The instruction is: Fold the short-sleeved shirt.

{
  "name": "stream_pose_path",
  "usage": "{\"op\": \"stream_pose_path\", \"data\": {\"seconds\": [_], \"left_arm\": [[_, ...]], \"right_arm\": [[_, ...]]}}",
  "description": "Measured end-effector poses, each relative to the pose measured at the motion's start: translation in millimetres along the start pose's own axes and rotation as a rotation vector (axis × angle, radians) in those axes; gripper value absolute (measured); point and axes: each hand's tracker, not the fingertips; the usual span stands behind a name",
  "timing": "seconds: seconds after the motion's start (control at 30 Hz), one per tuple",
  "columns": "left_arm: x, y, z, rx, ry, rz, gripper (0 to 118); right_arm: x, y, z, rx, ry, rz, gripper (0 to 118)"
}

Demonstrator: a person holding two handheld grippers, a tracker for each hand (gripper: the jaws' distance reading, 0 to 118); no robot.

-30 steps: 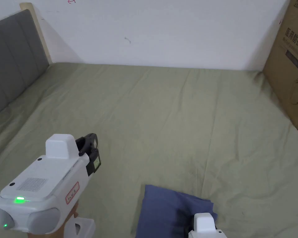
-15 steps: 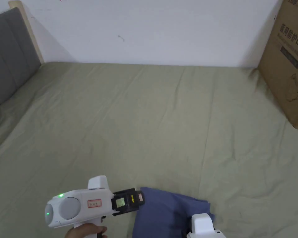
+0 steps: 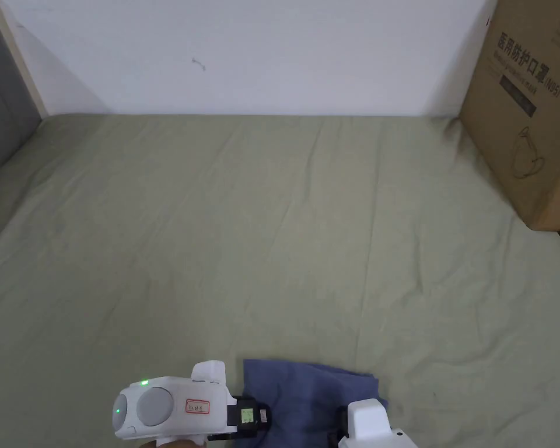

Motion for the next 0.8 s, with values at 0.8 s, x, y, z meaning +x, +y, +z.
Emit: {"op": "stream_pose_path", "data": {"seconds": [0.8], "left_arm": [[-227.2, 104.1, 271.4, 0.177, 0.605, -0.034, 13]], "right_arm": [[-32.9, 114.6, 45.1, 0.261, -0.006, -0.001, 0]]}}
